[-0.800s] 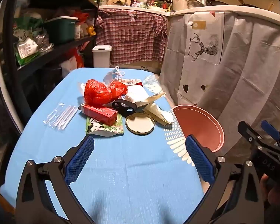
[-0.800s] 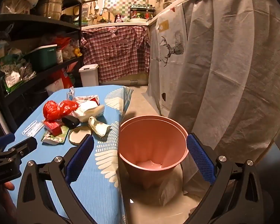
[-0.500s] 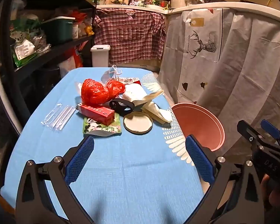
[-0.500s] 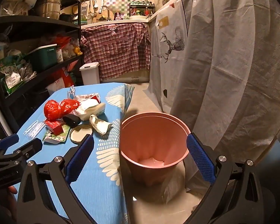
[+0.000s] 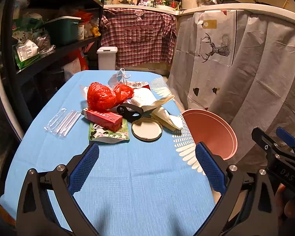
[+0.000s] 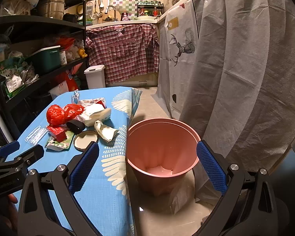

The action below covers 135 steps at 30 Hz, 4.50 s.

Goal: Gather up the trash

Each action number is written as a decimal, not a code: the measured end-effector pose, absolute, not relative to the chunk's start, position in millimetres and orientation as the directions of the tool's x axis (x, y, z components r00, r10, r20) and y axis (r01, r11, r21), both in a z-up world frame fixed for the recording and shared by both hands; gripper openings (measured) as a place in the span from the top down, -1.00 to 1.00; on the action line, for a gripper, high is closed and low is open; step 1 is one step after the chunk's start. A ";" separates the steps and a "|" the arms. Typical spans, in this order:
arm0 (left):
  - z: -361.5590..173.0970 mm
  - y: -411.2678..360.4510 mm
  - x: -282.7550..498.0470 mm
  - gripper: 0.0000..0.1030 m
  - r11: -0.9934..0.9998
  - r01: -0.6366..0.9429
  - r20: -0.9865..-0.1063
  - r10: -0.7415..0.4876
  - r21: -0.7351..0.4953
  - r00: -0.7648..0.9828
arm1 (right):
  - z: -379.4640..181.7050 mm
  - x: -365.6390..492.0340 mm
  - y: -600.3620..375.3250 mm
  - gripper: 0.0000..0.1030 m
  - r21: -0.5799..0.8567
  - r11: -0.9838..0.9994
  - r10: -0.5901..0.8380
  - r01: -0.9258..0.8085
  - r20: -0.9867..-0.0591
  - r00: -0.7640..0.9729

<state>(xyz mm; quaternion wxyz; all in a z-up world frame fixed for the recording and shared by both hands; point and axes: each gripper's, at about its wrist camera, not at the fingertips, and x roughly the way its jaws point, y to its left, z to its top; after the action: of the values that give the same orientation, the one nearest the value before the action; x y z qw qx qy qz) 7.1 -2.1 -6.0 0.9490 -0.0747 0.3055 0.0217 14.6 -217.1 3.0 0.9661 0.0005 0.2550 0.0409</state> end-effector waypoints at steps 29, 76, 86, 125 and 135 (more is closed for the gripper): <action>-5.4 -0.7 5.5 -0.85 0.989 -0.089 -0.587 0.001 -0.121 0.809 | 0.7 17.4 -218.6 -0.89 0.010 0.998 0.062 -0.066 -0.518 0.853; 28.4 9.1 6.4 -0.37 0.988 -0.093 -0.532 0.014 -0.121 0.846 | 28.5 26.8 -215.6 -0.55 0.086 0.988 0.153 -0.127 -0.493 0.857; 66.7 39.1 49.7 0.32 0.997 -0.018 -0.536 -0.028 -0.080 0.844 | 58.6 69.1 -193.4 0.42 0.165 0.960 0.278 -0.226 -0.487 0.828; -38.4 133.2 183.4 0.17 0.986 -0.089 -0.714 -0.041 -0.144 0.699 | -78.9 270.0 -116.5 0.51 0.499 0.849 0.520 -0.176 -0.727 0.448; -19.3 142.6 170.1 0.29 0.986 -0.117 -0.683 0.006 -0.116 0.731 | -44.8 254.1 -106.8 0.83 0.463 0.849 0.522 -0.255 -0.658 0.542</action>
<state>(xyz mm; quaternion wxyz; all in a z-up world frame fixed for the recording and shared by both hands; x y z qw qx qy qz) 170.1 142.6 -19.3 0.9271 -0.0756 0.3655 0.0331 254.1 -106.8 -44.8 0.8637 0.1580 0.4223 0.2250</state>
